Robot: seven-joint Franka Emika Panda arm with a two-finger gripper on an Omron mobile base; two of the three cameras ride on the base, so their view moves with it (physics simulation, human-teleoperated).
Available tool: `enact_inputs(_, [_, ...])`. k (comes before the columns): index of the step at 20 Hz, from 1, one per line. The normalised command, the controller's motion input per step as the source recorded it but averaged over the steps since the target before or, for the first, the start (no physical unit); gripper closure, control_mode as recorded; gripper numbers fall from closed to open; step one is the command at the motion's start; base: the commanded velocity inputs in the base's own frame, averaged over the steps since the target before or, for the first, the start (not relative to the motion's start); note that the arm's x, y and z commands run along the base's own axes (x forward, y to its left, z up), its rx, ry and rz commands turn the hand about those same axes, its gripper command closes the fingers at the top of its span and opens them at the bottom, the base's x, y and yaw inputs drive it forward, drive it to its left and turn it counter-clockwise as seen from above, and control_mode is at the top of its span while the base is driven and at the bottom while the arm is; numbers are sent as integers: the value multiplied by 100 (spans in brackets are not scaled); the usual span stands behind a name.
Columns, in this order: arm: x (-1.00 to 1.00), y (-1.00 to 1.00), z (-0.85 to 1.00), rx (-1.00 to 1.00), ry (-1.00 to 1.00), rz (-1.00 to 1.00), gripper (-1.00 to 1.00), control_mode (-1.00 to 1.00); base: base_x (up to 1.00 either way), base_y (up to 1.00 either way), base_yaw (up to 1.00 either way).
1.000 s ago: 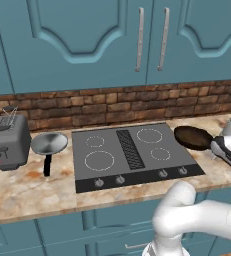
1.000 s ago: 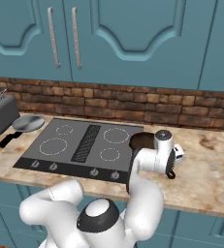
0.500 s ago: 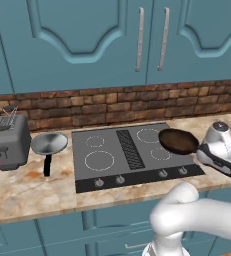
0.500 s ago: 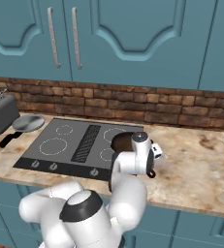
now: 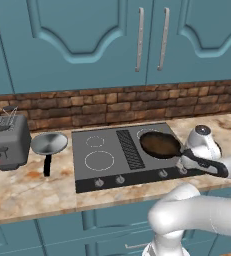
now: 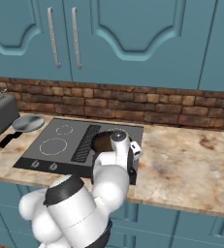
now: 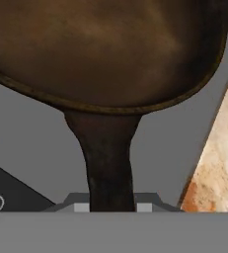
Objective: Place both pans onto different burners. Then place the potato and the chicken drumstick on different pans.
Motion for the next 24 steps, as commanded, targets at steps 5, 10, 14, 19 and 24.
enact_inputs(5, [0,85,0,0,0,10,100,-100,0,0,0])
enact_inputs(10, [0,69,0,0,-6,8,100,-100,0,0,0])
enact_inputs(14, [0,42,30,-2,-16,0,100,-100,0,0,0])
enact_inputs(19, [8,34,7,0,-6,0,100,-100,0,0,0])
enact_inputs(24, [25,41,5,0,-1,3,100,-100,0,0,0])
